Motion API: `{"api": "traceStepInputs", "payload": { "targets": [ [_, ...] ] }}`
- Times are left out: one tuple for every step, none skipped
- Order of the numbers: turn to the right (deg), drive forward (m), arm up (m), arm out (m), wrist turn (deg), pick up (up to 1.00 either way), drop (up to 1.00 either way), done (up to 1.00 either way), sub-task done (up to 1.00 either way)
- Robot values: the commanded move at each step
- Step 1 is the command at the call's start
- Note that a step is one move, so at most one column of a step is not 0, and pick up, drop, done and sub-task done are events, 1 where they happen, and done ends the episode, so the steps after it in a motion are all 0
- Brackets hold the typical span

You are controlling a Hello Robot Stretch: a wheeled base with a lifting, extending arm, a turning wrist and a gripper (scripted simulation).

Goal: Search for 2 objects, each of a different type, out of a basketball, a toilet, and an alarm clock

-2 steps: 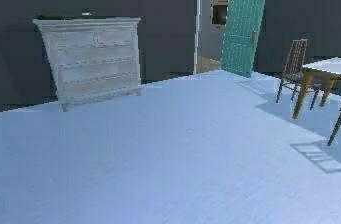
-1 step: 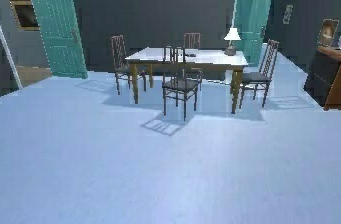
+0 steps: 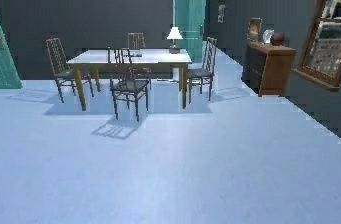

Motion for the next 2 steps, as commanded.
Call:
{"api": "traceStepInputs", "payload": {
  "targets": [
    [0.0, 0.35, 0.0, 0.0, 0.0, 0.0, 0.0, 0.0, 0.0],
    [45.0, 0.0, 0.0, 0.0, 0.0, 0.0, 0.0, 0.0, 0.0]
  ]
}}
